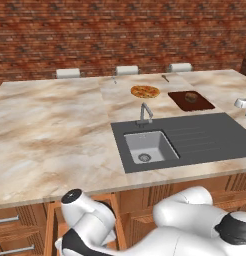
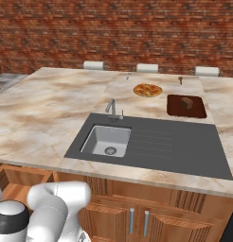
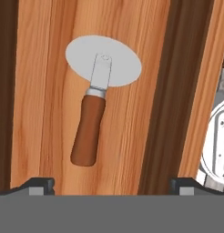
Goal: Take the pizza cutter from the drawer on the left and place it on the dining counter for cutting.
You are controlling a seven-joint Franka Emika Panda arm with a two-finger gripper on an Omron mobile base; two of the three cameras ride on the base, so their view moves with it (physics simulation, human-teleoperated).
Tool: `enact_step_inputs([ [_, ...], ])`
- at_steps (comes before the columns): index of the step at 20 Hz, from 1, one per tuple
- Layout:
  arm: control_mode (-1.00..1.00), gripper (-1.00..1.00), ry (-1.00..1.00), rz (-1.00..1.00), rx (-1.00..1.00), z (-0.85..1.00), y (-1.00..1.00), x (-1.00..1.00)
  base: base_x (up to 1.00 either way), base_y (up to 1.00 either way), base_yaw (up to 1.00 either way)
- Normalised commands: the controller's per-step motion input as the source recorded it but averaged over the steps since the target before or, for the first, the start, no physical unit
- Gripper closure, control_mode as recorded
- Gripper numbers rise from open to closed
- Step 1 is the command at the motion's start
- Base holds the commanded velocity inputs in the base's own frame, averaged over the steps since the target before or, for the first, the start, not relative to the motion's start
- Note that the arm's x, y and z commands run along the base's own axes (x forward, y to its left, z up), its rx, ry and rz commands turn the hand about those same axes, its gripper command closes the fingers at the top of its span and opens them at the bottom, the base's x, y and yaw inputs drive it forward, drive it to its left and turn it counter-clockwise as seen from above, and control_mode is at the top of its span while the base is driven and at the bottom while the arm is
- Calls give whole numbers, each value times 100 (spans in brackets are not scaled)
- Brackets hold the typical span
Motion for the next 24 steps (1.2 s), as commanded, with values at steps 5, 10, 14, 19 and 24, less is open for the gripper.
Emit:
enact_step_inputs([
  [5, -100, -100, 0, 4, 9, 0, 0, 0, 0, 0, 0],
  [10, -100, -100, 0, 0, 8, -4, 0, 3, 0, 0, 0],
  [14, -100, -100, 0, 0, 13, -11, -2, 1, 0, 0, 0],
  [19, -100, -100, 0, 0, 11, -7, -5, 3, 0, 0, 0],
  [24, -100, -100, 0, 0, 3, -3, -6, 7, 0, 0, 0],
])
